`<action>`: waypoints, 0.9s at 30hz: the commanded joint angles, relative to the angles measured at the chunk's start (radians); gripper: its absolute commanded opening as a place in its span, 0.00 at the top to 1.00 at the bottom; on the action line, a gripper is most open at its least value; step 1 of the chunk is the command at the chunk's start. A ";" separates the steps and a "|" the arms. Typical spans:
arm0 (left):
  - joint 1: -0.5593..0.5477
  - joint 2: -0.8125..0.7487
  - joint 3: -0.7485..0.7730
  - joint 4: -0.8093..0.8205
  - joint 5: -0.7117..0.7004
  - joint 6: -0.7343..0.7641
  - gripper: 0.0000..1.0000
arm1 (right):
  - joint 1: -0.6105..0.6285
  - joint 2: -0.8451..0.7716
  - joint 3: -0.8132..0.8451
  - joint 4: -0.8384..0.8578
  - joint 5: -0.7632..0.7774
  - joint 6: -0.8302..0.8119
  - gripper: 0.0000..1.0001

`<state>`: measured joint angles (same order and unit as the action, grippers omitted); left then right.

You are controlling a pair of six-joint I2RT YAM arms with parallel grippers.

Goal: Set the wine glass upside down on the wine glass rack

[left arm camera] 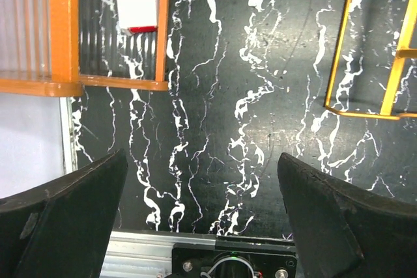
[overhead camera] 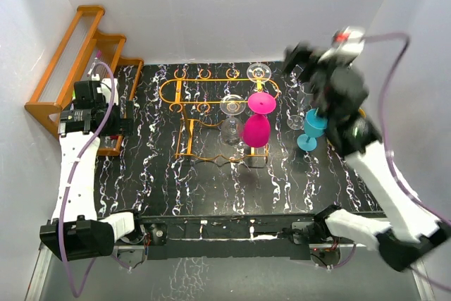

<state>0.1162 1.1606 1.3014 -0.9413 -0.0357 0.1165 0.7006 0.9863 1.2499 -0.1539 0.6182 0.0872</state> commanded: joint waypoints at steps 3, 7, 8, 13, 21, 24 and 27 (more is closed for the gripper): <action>0.007 0.002 0.026 0.036 0.096 0.035 0.03 | -0.913 0.253 0.230 -0.022 -0.878 0.421 0.02; 0.007 0.028 0.019 0.070 0.100 0.012 0.03 | -0.925 0.395 0.333 -0.218 -0.993 0.385 0.02; 0.008 0.036 0.014 0.078 0.094 0.011 0.03 | -0.923 0.395 0.296 -0.239 -1.026 0.372 0.02; 0.007 0.100 0.000 0.070 0.009 0.041 0.03 | -0.887 0.169 -0.040 -0.111 -0.953 0.317 0.02; 0.007 0.134 -0.049 0.076 0.034 0.035 0.03 | -0.843 0.253 0.042 -0.247 -0.922 0.220 0.48; 0.007 0.123 -0.059 0.079 0.021 0.035 0.03 | -0.834 0.329 0.120 -0.346 -0.829 0.142 0.59; 0.007 0.101 -0.069 0.077 0.034 0.030 0.03 | -0.812 0.373 0.146 -0.382 -0.729 0.106 0.59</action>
<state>0.1165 1.3056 1.2446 -0.8524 -0.0097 0.1486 -0.1329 1.3243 1.3342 -0.4461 -0.2470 0.2855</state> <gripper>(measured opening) 0.970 0.407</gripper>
